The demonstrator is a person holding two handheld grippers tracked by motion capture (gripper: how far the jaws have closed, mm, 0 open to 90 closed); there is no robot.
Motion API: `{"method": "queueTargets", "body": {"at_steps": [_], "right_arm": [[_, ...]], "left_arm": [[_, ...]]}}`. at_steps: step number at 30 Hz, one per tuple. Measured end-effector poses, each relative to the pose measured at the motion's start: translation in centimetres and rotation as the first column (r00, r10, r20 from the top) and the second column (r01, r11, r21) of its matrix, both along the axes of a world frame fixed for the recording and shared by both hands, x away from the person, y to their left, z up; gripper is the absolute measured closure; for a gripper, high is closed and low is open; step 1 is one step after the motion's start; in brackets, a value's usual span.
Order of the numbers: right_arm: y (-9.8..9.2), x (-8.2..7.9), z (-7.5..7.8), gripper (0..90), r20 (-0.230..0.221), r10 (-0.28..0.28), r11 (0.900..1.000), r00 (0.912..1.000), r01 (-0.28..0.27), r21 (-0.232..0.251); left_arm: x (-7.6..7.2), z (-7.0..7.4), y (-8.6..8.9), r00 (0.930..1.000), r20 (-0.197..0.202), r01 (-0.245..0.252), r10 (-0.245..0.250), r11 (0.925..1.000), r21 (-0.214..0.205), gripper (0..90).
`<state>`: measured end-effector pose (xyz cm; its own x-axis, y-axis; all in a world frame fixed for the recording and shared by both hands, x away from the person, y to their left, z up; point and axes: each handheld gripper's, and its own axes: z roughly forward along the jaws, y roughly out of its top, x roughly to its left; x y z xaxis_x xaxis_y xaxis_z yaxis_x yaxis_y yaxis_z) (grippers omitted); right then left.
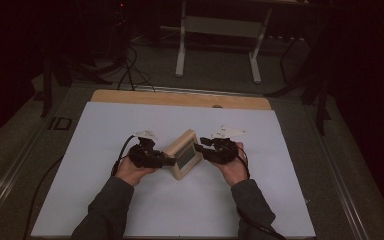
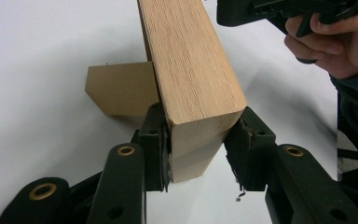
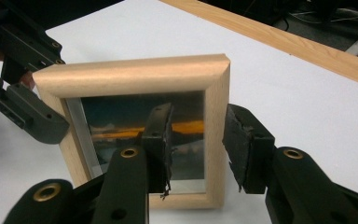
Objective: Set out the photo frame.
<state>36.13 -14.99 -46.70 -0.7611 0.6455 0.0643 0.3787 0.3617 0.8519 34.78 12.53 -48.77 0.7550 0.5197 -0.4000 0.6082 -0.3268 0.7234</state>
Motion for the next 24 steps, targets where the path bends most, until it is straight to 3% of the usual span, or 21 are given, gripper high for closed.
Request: {"method": "queueTargets", "body": {"at_steps": [13, 24], "right_arm": [[-0.1, 0.5, 0.7, 58.3, 0.007, -0.009, 0.9999, 0.9999, 0.009, 0.013], [-0.3, 0.9, 0.4, 53.4, -0.013, 0.008, 0.9999, 0.9999, -0.008, 0.013]], "left_arm": [[0.7, -0.1, 0.1, 0.9985, 0.002, 0.054, -0.054, 0.9985, -0.007, 61.7], [1.1, 0.0, 0.1, 0.9942, 0.019, 0.106, -0.106, 0.9944, 0.002, 61.7]]}}
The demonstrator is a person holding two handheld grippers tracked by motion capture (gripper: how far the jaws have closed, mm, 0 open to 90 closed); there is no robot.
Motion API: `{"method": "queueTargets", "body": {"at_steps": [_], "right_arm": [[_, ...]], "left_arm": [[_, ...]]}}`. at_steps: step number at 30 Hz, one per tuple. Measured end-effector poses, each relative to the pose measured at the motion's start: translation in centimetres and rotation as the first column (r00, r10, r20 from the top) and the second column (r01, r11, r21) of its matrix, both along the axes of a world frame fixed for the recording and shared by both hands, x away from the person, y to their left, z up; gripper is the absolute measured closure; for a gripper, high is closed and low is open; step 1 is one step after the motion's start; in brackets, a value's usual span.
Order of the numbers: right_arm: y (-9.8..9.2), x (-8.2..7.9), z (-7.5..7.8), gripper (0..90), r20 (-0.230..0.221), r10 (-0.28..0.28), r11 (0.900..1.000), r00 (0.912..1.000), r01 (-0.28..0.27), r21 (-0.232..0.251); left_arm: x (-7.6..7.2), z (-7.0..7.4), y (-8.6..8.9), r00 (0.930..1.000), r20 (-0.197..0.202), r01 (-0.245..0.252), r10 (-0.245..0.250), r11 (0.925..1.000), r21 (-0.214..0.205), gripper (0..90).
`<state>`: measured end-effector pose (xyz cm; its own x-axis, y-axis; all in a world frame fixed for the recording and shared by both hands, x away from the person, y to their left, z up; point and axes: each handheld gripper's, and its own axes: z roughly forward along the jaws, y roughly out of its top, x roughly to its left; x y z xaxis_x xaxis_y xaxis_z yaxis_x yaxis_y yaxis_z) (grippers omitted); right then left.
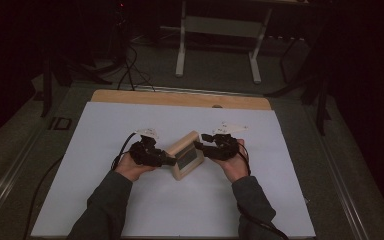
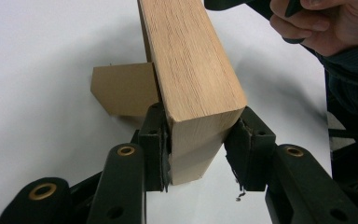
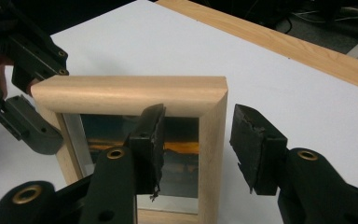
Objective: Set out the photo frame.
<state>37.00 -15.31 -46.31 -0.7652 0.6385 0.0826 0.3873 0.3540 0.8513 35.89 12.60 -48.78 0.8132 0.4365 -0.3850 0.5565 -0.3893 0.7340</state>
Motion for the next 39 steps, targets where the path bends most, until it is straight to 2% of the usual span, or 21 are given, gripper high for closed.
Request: {"method": "queueTargets", "body": {"at_steps": [6, 11, 17, 22, 28, 32, 34, 37, 39], "right_arm": [[-0.3, 0.0, -0.3, 49.9, -0.013, 0.01, 0.9999, 0.9999, -0.01, -0.001], [-0.4, 0.2, -0.4, 47.1, -0.023, 0.026, 0.9997, 0.9994, -0.026, -0.006], [-0.4, 0.4, -0.7, 44.1, -0.039, 0.042, 0.999, 0.9983, -0.043, -0.013], [-0.4, 0.6, -1.0, 41.6, -0.051, 0.058, 0.9981, 0.997, -0.059, -0.019], [-0.7, 0.6, -0.9, 41.4, -0.048, 0.055, 0.9984, 0.9973, -0.055, 0.014], [-0.8, 0.6, -0.5, 40.3, -0.037, 0.054, 0.9979, 0.9978, -0.053, 0.036], [-0.8, 0.6, -0.3, 38.8, -0.036, 0.06, 0.9974, 0.9976, -0.059, 0.042], [-0.5, 0.9, -0.3, 34.4, -0.05, 0.09, 0.9956, 0.9947, -0.088, 0.033], [-0.3, 1.2, -0.5, 32.5, -0.058, 0.108, 0.994, 0.9925, -0.107, 0.021]], "left_arm": [[0.3, -0.1, 0.1, 0.9998, 0.004, 0.021, -0.021, 0.9997, -0.007, 61.6], [0.0, 0.0, -0.1, 0.9998, 0.016, 0.009, -0.009, 1.0, 0.003, 61.3], [-0.6, 0.2, -0.8, 0.9969, 0.062, -0.05, 0.047, 0.9977, 0.045, 57.4], [-1.4, 0.1, -1.0, 0.9883, 0.099, -0.121, 0.115, 0.9911, 0.054, 50.8], [-2.6, 0.1, -1.1, 0.9683, 0.145, -0.212, 0.203, 0.976, 0.05, 46.7], [-3.7, 0.1, -1.3, 0.948, 0.189, -0.272, 0.256, 0.9604, 0.061, 45.7], [-4.3, 0.1, -1.3, 0.9352, 0.204, -0.306, 0.289, 0.9503, 0.055, 45.7], [-4.9, 0.1, -1.4, 0.9166, 0.224, -0.35, 0.331, 0.9353, 0.05, 45.9], [-5.3, 0.1, -1.5, 0.9077, 0.23, -0.37, 0.351, 0.928, 0.044, 47.4]]}}
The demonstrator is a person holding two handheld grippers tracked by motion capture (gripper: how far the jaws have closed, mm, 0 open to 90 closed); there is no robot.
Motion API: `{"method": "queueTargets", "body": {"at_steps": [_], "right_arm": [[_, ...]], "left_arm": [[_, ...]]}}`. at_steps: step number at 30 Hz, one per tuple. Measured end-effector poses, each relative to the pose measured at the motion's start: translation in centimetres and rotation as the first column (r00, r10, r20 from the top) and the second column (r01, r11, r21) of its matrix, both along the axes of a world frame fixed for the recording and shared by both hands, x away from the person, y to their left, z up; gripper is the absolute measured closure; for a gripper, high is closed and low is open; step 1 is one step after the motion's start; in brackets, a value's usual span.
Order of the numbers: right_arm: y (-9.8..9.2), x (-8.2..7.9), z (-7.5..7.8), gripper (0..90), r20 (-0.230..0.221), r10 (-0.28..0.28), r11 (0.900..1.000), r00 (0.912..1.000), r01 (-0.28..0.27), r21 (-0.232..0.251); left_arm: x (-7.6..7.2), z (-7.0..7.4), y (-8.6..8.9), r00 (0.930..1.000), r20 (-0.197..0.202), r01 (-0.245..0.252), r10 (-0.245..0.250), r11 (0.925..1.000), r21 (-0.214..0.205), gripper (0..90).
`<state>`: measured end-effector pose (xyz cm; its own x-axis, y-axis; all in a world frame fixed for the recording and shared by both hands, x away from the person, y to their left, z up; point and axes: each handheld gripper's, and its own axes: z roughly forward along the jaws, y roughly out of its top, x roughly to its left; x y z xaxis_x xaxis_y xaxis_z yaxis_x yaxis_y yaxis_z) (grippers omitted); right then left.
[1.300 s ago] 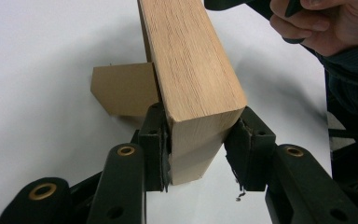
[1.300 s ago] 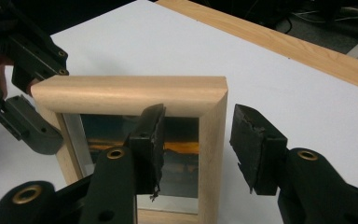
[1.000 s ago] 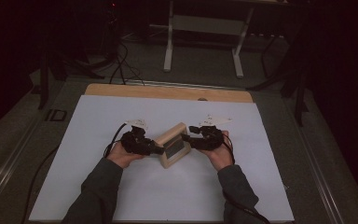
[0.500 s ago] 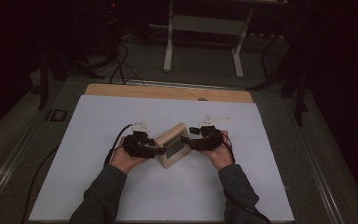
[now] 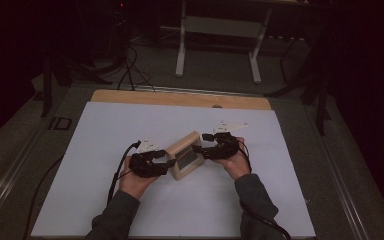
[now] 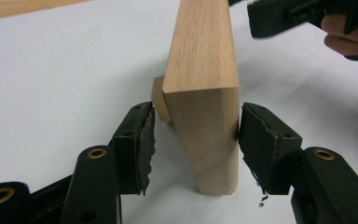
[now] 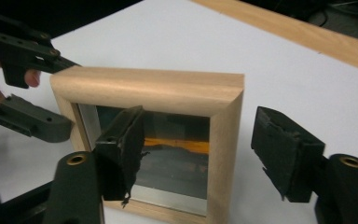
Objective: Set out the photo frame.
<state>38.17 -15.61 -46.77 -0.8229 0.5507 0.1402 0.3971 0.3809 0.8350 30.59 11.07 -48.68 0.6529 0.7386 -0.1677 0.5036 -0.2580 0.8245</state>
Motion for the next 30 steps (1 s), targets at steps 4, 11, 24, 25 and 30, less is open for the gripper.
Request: {"method": "queueTargets", "body": {"at_steps": [4, 11, 24, 25, 30], "right_arm": [[0.4, 0.4, -0.4, 30.6, -0.019, 0.024, 0.9996, 0.9995, -0.024, -0.011], [0.6, 1.1, -1.3, 26.9, -0.054, 0.045, 0.9988, 0.9976, -0.046, -0.016], [1.4, 1.9, -1.9, 20.8, -0.08, 0.088, 0.996, 0.9929, -0.087, 0.019], [1.5, 1.9, -1.9, 20.4, -0.083, 0.09, 0.9959, 0.9925, -0.089, 0.017], [1.3, 2.0, -1.9, 22.6, -0.093, 0.094, 0.9955, 0.9912, -0.093, 0.015]], "left_arm": [[-0.6, -0.1, -0.3, 0.9994, 0.012, -0.033, 0.033, 0.9995, 0.002, 49.7], [-0.8, -0.2, -0.9, 0.9992, 0.01, -0.039, 0.038, 0.999, 0.021, 54.2], [-0.6, -0.2, -0.9, 0.9993, -0.014, -0.035, 0.035, 0.9993, 0.014, 55.3], [-0.5, -0.2, -0.8, 0.9992, -0.017, -0.035, 0.035, 0.9993, 0.011, 55.3], [-0.3, 0.0, -0.8, 0.9997, -0.022, -0.01, 0.01, 0.9996, 0.027, 55.8]]}}
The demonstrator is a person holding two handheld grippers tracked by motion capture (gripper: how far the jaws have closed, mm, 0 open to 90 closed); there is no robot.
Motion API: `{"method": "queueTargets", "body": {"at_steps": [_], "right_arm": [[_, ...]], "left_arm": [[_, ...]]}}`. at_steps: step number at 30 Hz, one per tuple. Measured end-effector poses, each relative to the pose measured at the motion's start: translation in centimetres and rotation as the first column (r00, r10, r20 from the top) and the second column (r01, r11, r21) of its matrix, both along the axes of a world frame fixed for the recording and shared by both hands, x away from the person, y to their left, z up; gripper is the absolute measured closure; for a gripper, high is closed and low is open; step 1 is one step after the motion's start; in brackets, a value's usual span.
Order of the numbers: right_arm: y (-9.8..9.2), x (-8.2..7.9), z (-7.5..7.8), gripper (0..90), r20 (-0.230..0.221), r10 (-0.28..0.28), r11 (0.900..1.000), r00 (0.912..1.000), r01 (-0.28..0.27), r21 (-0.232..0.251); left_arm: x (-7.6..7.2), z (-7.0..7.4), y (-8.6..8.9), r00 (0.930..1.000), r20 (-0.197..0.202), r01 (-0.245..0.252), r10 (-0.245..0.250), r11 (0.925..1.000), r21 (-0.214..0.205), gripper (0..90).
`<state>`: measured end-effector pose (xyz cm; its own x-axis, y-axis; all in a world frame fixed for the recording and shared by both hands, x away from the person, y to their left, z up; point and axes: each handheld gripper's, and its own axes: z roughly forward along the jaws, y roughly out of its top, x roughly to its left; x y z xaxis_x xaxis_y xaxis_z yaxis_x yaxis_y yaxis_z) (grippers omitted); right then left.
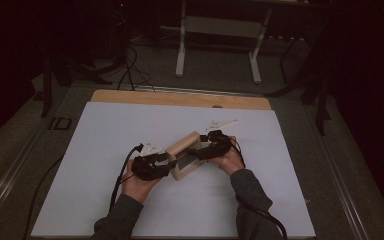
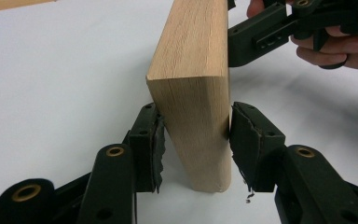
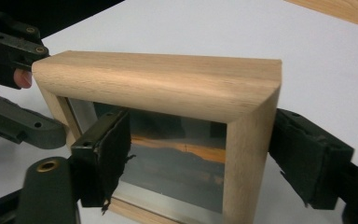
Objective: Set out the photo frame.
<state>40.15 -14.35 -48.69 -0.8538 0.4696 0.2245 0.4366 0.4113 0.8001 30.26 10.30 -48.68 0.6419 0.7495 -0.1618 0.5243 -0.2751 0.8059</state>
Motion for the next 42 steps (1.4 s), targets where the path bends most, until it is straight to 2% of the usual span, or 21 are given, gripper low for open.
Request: {"method": "queueTargets", "body": {"at_steps": [4, 7, 9, 12, 26, 34, 42], "right_arm": [[-0.3, 0.0, -0.2, 24.1, -0.007, 0.003, 1.0, 1.0, -0.003, 0.002], [-0.2, 0.4, -0.4, 20.9, -0.033, 0.017, 0.9997, 0.9993, -0.017, 0.017], [0.2, 0.6, -0.6, 16.8, -0.05, 0.036, 0.9993, 0.9981, -0.036, 0.005], [0.7, 0.5, -0.7, 15.0, -0.039, 0.037, 0.9991, 0.9985, -0.038, -0.016], [0.0, -0.2, -0.7, 21.4, -0.017, 0.0, 0.9999, 0.9999, 0.0, -0.011], [-0.7, -0.6, -0.8, 27.4, -0.013, -0.026, 0.9997, 0.9996, 0.026, 0.002], [-1.1, -1.0, -0.9, 32.1, -0.008, -0.043, 0.9991, 0.999, 0.043, 0.006]], "left_arm": [[0.2, 0.1, 0.0, 1.0, -0.006, 0.004, -0.004, 1.0, 0.003, 56.0], [0.3, 0.1, 0.1, 0.9998, -0.016, 0.01, -0.01, 0.9999, -0.004, 56.3], [0.4, 0.1, 0.2, 0.9997, -0.022, 0.013, -0.013, 0.9999, -0.008, 56.4], [0.6, 0.0, 0.4, 0.9994, -0.03, 0.017, -0.018, 0.9997, -0.017, 56.4], [1.3, 0.4, 0.4, 0.9974, -0.049, 0.053, -0.053, 0.9986, 0.004, 56.5], [1.7, 0.3, 0.5, 0.9968, -0.058, 0.054, -0.055, 0.9984, -0.017, 56.4], [2.0, 0.3, 0.6, 0.9966, -0.064, 0.05, -0.051, 0.9985, -0.021, 56.1]]}}
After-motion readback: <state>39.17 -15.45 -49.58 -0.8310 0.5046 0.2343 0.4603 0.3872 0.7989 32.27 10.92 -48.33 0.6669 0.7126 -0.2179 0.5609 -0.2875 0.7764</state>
